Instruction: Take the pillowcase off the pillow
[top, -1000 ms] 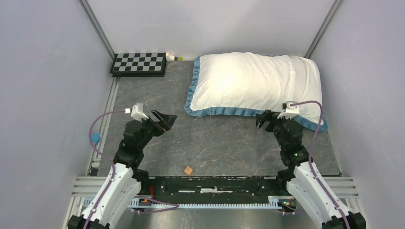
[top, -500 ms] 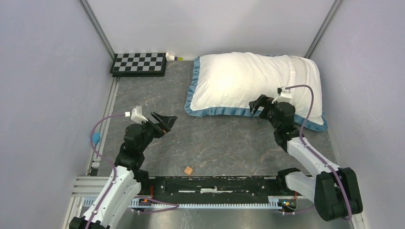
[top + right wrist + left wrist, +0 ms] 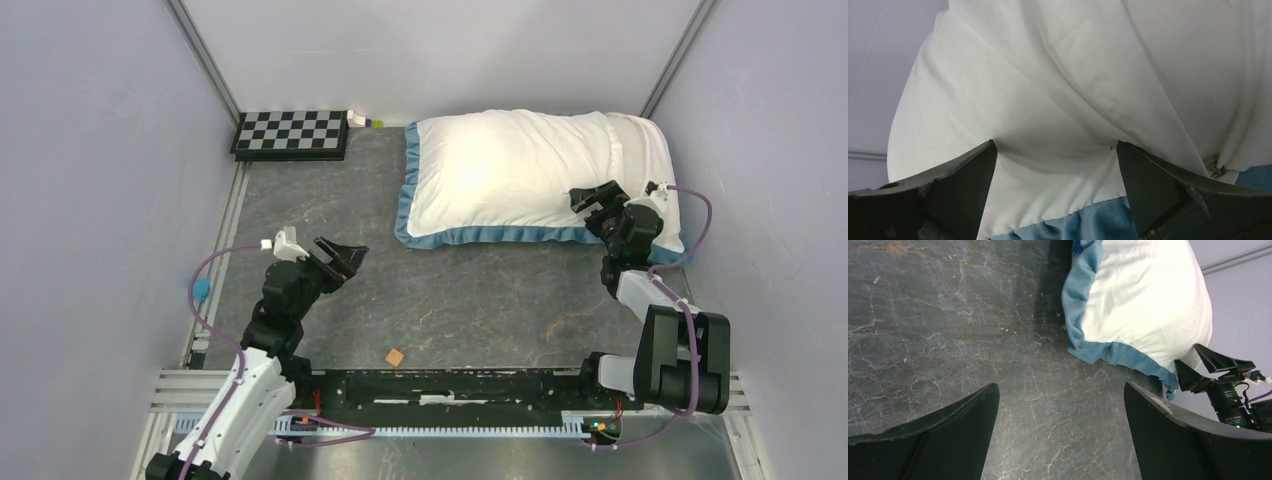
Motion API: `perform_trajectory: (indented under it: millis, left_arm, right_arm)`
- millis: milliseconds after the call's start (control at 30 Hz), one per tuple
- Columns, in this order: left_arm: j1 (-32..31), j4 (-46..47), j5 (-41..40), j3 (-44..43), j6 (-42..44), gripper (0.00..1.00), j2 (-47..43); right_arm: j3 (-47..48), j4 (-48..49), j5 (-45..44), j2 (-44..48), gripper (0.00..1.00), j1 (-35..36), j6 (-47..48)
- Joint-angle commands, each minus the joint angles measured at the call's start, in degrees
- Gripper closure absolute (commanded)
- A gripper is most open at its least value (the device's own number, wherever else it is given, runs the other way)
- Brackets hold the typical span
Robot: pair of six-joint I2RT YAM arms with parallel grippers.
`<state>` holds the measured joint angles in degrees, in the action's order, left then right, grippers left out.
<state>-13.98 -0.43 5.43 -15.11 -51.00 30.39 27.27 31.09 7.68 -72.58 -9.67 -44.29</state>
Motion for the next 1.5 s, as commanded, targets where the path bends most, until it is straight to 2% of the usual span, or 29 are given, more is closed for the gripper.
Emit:
perform_trajectory:
  millis: [0,100,233,367,533,600,667,767,933,1033,1167,1233,1300,1467]
  left_arm:
    - [0.0,3.3,-0.1,0.8,-2.7,0.0,1.6]
    - [0.0,2.7,0.6,0.0,-2.0,0.0,2.3]
    - [0.0,1.8,1.1,-0.5,-1.8,0.0,1.9]
    - [0.0,1.8,1.2,-0.6,-1.8,0.0,1.7]
    - [0.0,2.8,1.8,-1.0,-2.3,0.0,2.6]
    - [0.0,3.0,2.5,-1.2,-2.6,0.0,2.9]
    - [0.0,3.1,3.1,-1.5,-2.7,0.0,3.1]
    - [0.0,2.6,3.7,-1.8,-2.7,0.0,3.1]
    - [0.0,1.5,4.9,-2.6,-2.6,0.0,2.9]
    - [0.0,-1.1,4.6,-3.3,-1.6,0.0,1.9]
    - [0.0,-2.6,3.5,-2.7,-1.4,0.0,-0.3]
    - [0.0,-2.6,3.8,-2.6,-0.9,0.0,-1.3]
    - [0.0,-2.9,4.2,-2.8,-0.3,0.0,-1.8]
    - [0.0,-3.1,4.3,-3.5,0.4,0.0,-1.5]
  right_arm:
    - [3.9,4.8,-2.5,-4.1,0.02,-1.8,-5.4]
    - [7.1,-3.4,-3.2,-6.1,0.02,-1.7,-7.3]
    - [5.1,-8.4,-10.3,1.2,0.02,-1.6,-4.3]
    - [6.7,-15.3,-15.1,10.8,0.02,-1.5,3.3]
    - [11.9,-24.2,-22.4,15.7,0.02,-1.7,14.7]
    - [13.5,-25.4,-24.1,14.2,0.02,-2.0,17.3]
    - [16.1,-26.9,-22.0,10.4,0.02,-2.8,20.4]
    - [19.9,-24.1,-14.0,1.9,0.02,-3.2,24.8]
    - [30.5,-23.3,-6.3,-13.2,0.02,-3.1,22.6]
    - [31.4,-21.9,-4.8,-15.8,0.04,-2.0,22.3]
    - [30.0,-21.4,-3.7,-14.8,0.29,1.7,25.0]
    - [30.5,-23.0,-2.5,-14.3,0.35,5.5,28.1]
    - [30.2,-24.2,-2.4,-12.9,0.35,11.3,29.1]
    - [29.0,-19.2,-0.4,-9.7,0.33,28.9,27.8]
